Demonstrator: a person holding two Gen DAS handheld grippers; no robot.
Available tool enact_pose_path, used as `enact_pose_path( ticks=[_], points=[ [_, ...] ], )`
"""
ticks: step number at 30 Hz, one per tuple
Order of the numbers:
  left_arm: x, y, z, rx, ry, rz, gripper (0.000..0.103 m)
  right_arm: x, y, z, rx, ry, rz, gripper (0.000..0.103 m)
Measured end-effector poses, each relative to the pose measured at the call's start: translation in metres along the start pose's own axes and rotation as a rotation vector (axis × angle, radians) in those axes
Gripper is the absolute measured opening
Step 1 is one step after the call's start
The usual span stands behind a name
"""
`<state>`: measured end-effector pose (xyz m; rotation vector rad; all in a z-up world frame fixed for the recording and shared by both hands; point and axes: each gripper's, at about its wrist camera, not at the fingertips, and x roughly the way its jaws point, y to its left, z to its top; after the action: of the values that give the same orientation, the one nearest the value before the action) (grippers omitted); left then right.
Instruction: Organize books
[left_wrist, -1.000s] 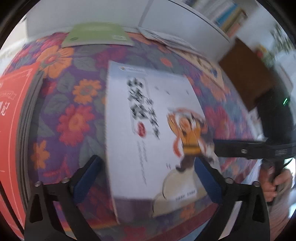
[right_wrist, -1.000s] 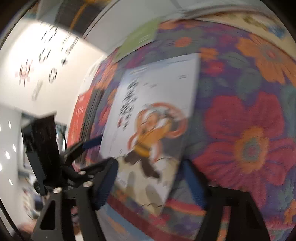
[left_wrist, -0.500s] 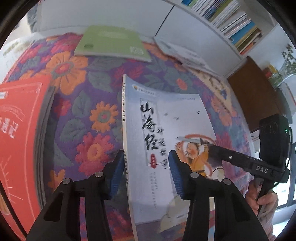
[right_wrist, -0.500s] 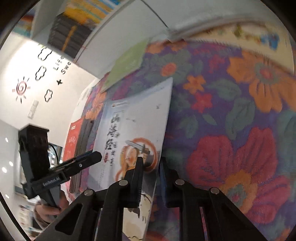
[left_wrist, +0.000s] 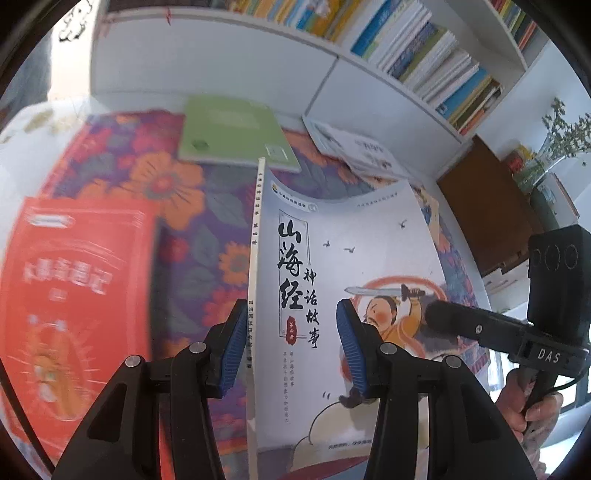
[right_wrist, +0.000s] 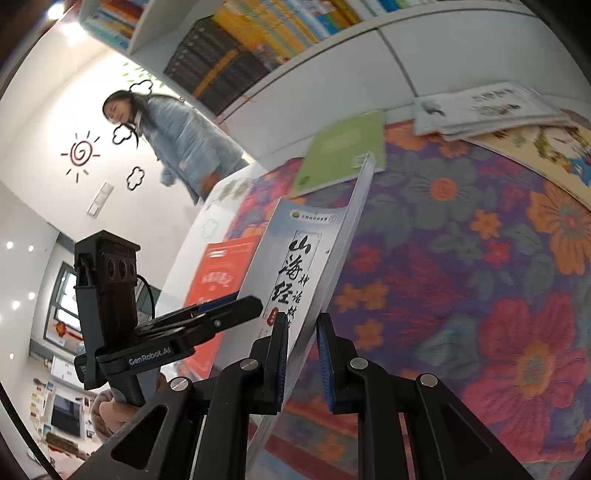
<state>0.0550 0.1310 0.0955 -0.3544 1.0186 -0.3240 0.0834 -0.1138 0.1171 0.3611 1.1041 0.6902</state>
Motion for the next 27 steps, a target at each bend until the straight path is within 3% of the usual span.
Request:
enact_pose_path(
  ticks=[6, 14, 21, 27],
  points=[
    [-0.042, 0.023, 0.004, -0.013, -0.063, 0.027, 0.044, 0.013, 0.040, 0.006, -0.045, -0.007, 0.032, 0.016],
    [-0.085, 0.084, 0.001, -0.088, -0.115, 0.100, 0.046, 0.067, 0.094, 0.013, -0.084, 0.047, 0.099, 0.016],
    [-0.081, 0.135, -0.010, -0.160, -0.097, 0.131, 0.046, 0.129, 0.116, 0.009, -0.095, 0.110, 0.121, 0.016],
    [-0.071, 0.161, -0.015, -0.205, -0.087, 0.136, 0.046, 0.159, 0.107, 0.004, -0.063, 0.147, 0.091, 0.016]
  ],
)
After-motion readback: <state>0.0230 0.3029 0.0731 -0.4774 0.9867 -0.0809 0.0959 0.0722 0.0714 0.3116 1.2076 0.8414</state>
